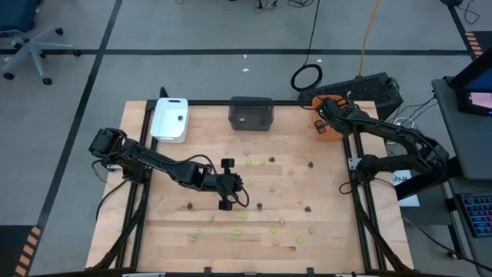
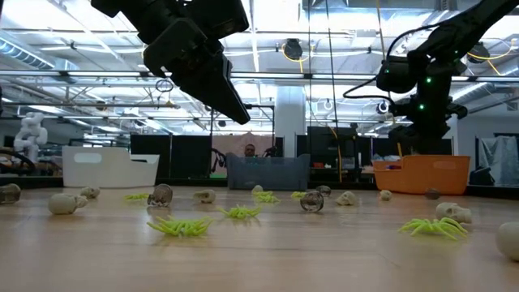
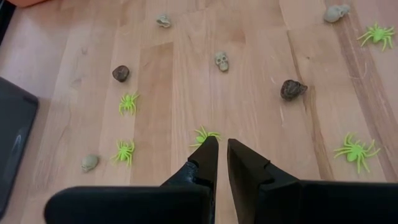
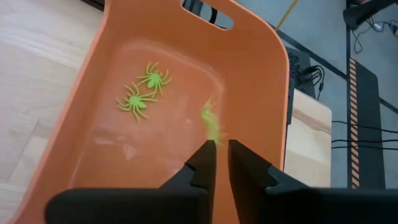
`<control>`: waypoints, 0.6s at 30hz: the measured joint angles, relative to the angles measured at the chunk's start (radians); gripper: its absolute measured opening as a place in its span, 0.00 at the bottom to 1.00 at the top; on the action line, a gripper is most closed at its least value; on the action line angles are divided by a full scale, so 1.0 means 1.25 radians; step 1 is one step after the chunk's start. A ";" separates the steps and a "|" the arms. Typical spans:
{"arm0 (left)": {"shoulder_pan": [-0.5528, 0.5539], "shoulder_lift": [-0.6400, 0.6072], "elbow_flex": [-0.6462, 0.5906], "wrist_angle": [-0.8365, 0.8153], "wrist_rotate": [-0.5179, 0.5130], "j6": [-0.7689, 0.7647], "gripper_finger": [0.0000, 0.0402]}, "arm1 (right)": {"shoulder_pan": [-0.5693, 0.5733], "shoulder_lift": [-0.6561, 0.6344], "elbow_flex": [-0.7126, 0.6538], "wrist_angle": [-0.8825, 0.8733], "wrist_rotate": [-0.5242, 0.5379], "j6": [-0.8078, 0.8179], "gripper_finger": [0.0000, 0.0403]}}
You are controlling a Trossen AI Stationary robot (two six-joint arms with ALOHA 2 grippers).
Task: Sort Halloween decoration
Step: Put the green toy spider into the orange bin, then put the black toy skull into the white bin
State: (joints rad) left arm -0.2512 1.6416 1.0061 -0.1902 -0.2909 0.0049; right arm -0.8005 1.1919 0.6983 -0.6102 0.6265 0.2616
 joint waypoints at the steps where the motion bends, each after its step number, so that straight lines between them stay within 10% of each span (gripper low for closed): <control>1: 0.000 0.000 0.000 0.000 0.000 0.000 0.08 | 0.000 0.000 0.000 0.000 0.000 0.000 0.10; 11: 0.000 0.000 0.000 -0.001 0.000 -0.035 0.08 | 0.017 -0.016 -0.001 0.004 -0.006 -0.031 0.26; 18: -0.007 0.000 0.000 -0.005 0.000 -0.042 0.08 | 0.149 -0.170 -0.002 0.056 -0.169 -0.035 0.30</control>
State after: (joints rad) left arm -0.2600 1.6417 1.0061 -0.1967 -0.2905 -0.0475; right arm -0.6147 0.9794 0.6964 -0.5407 0.4149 0.2184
